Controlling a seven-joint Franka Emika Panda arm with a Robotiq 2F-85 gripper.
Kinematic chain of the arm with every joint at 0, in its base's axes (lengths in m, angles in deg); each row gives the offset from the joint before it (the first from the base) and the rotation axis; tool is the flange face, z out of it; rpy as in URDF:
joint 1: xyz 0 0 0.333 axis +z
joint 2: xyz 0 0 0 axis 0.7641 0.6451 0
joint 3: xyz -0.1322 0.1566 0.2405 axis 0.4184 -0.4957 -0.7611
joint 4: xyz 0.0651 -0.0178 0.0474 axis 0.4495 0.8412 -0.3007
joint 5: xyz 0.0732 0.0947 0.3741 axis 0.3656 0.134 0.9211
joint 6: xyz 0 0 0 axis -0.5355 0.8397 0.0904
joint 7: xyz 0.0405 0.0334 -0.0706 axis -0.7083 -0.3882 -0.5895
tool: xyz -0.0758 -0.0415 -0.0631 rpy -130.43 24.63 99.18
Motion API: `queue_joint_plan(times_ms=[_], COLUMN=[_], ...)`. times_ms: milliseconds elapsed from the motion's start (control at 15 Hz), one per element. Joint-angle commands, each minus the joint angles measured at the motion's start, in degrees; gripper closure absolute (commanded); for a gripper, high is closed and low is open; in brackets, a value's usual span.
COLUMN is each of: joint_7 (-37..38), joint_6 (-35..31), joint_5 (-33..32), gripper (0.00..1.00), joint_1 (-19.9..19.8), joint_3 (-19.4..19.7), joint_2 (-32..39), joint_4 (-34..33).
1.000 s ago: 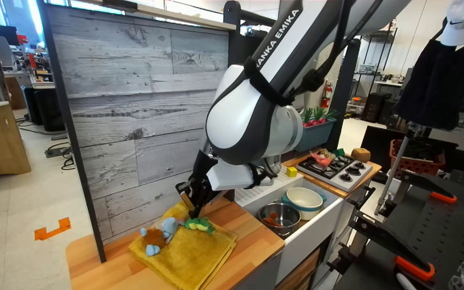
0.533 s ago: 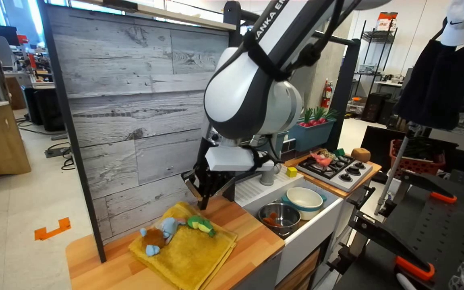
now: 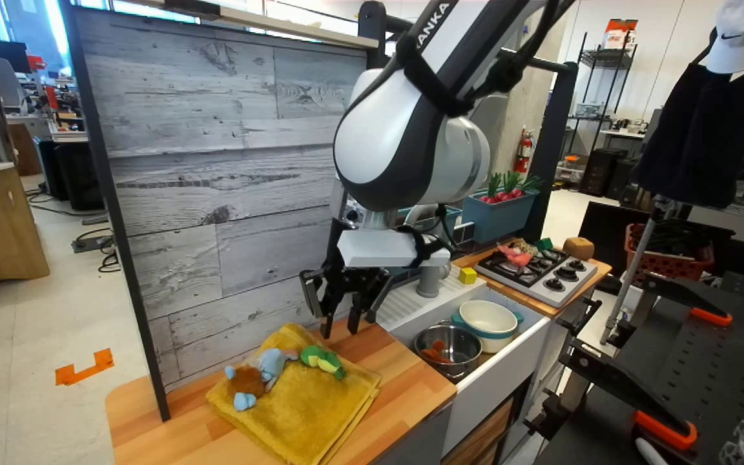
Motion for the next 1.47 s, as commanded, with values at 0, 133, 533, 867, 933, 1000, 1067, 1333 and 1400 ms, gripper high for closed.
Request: queue_joint_plan(times_ms=[0, 133, 533, 867, 933, 1000, 1067, 1333, 1400], joint_7=[-0.8, -0.8, -1.7, -1.8, -1.9, -2.3, -2.3, 2.3, 3.8], joint_6=[-0.4, -0.6, -0.6, -0.4, 0.4, 0.5, 0.2, 0.1, 0.8], joint_5=[0.1, -0.2, 0.4, 1.6, 2.3, 3.2, 3.9, 2.7, 2.5], gripper=[0.18, 0.05, 0.52, 0.86, 0.92, 0.99, 0.99, 0.96, 0.96], joint_1=[1.8, 2.6, 2.4, 0.7, -0.2, -1.6, -2.3, -2.0, -1.9], joint_3=[1.2, 1.7, 0.8, -0.2, -0.8, -1.9, -2.0, 6.2, 8.8], joint_2=[3.5, 5.2, 6.6, 5.1, 4.3, 2.9, 1.6, -6.3, -7.3], joint_4=[-3.0, -4.2, -5.3, -4.6, -3.9, -2.1, -0.6, 9.0, 10.9])
